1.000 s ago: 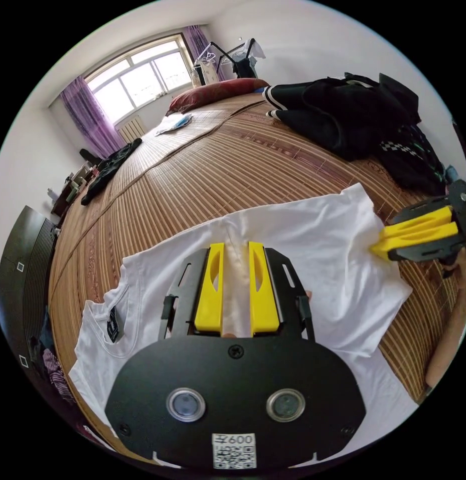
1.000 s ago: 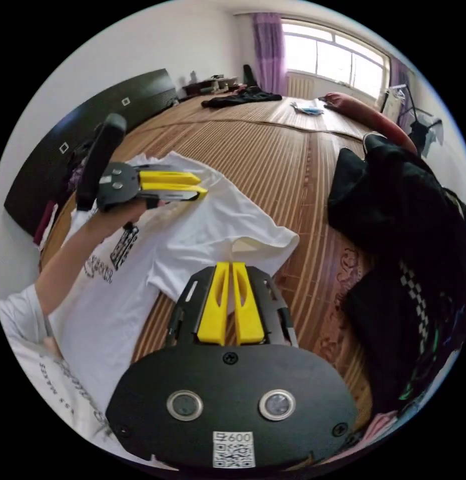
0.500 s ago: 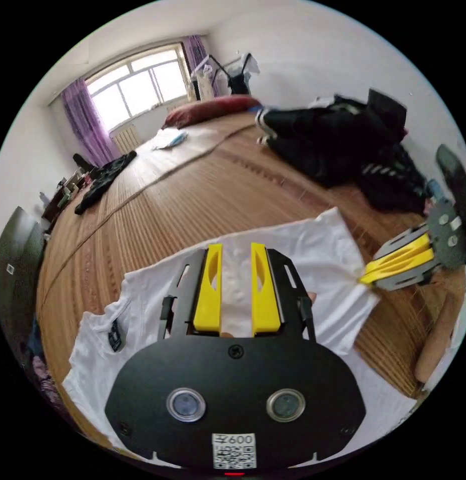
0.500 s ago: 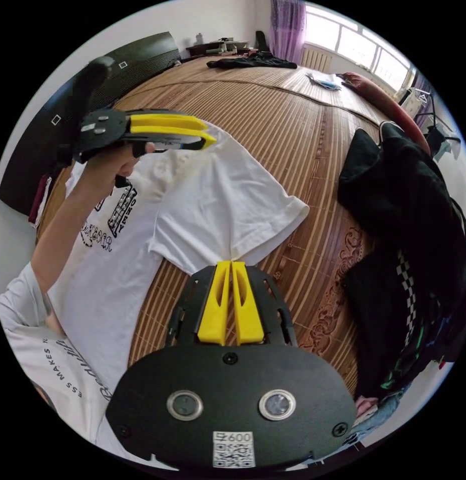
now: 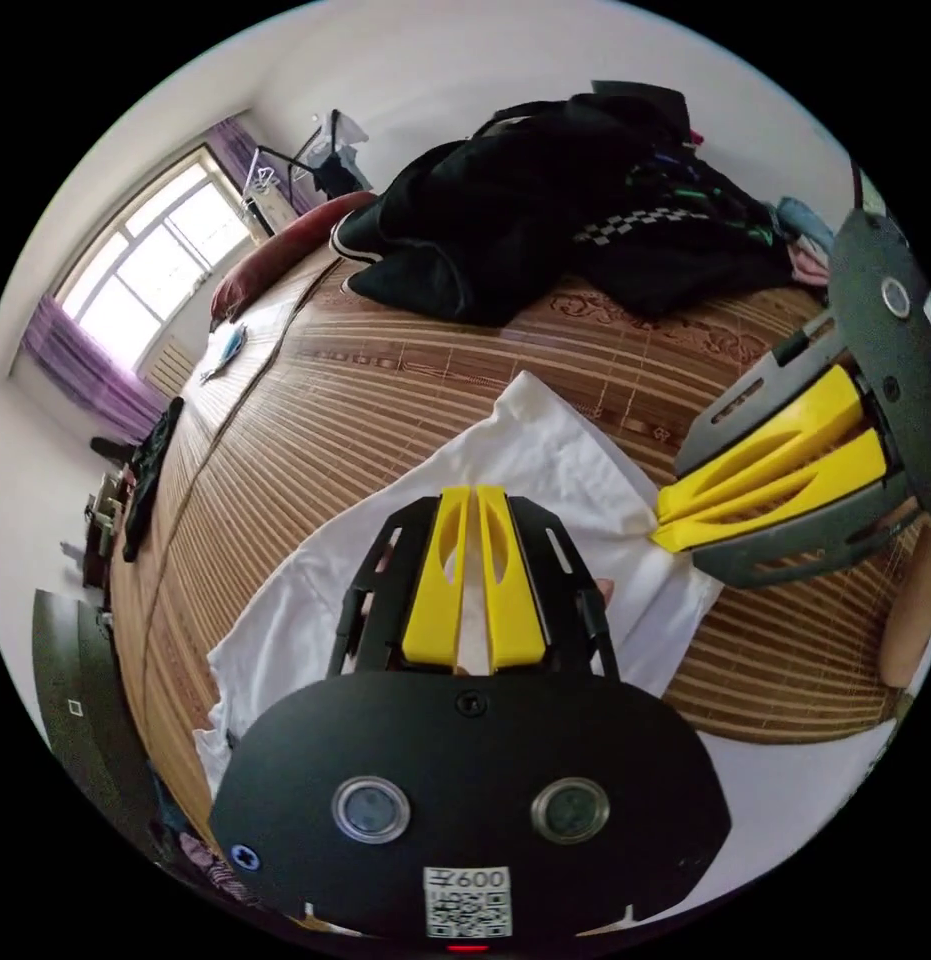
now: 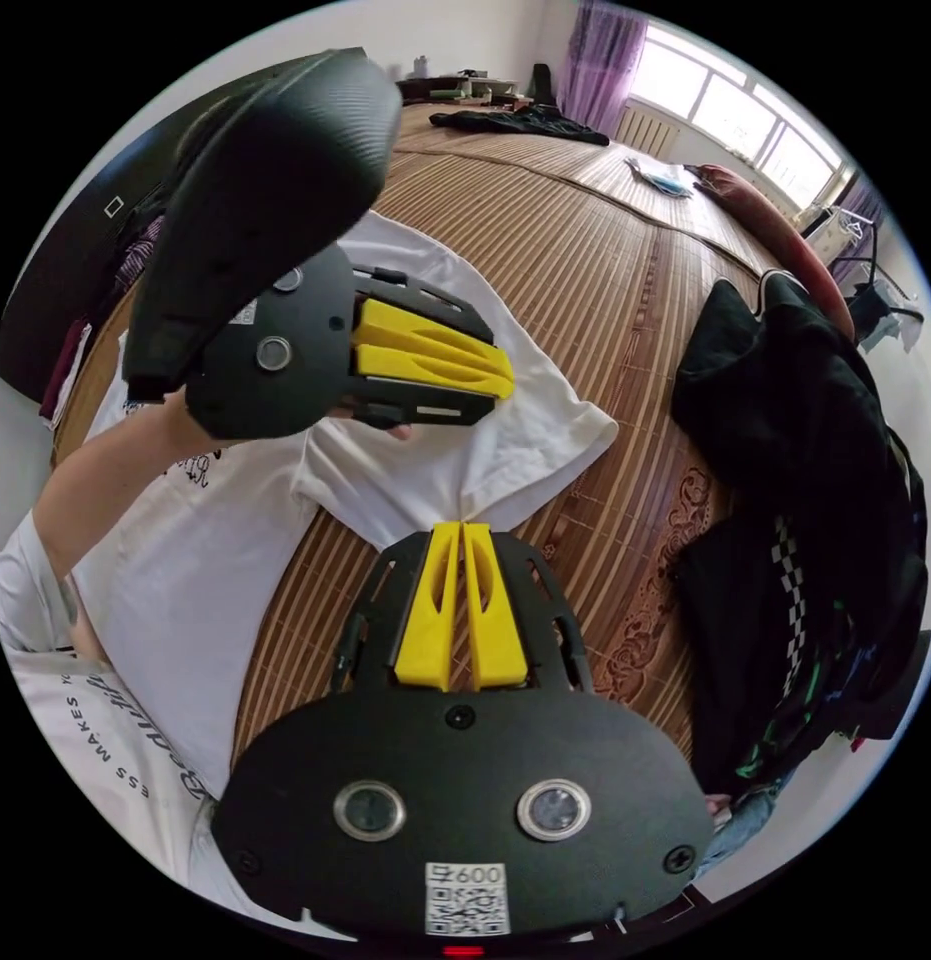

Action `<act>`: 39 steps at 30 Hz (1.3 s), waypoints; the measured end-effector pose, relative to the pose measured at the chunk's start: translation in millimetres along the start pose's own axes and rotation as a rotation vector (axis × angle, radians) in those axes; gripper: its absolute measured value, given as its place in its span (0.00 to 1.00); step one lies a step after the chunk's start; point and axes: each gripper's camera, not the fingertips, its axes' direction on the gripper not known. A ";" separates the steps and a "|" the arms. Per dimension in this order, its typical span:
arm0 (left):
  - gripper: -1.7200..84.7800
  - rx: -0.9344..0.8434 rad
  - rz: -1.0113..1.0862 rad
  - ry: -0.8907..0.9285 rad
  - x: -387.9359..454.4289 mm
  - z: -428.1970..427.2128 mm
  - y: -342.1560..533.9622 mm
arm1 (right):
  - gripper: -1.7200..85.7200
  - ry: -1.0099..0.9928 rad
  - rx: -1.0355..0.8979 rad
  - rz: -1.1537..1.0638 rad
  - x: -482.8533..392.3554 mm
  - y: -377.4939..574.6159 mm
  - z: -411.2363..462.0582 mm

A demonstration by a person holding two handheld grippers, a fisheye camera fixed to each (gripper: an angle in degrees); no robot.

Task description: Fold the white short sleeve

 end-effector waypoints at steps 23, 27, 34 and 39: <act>0.14 -0.025 -0.263 -0.217 -74.6 -354.2 21.8 | 0.01 -0.005 -0.005 0.002 81.4 128.3 180.6; 0.17 -0.128 -0.597 -0.202 -182.0 -463.9 145.4 | 0.02 0.217 0.035 0.112 88.1 178.6 168.9; 0.19 -0.035 -0.956 -0.042 -331.0 -589.6 253.6 | 0.07 0.259 0.211 0.084 13.5 190.4 154.5; 0.16 0.148 -1.232 0.241 -365.4 -661.2 291.1 | 0.11 -0.237 0.556 -0.381 -188.9 125.2 189.2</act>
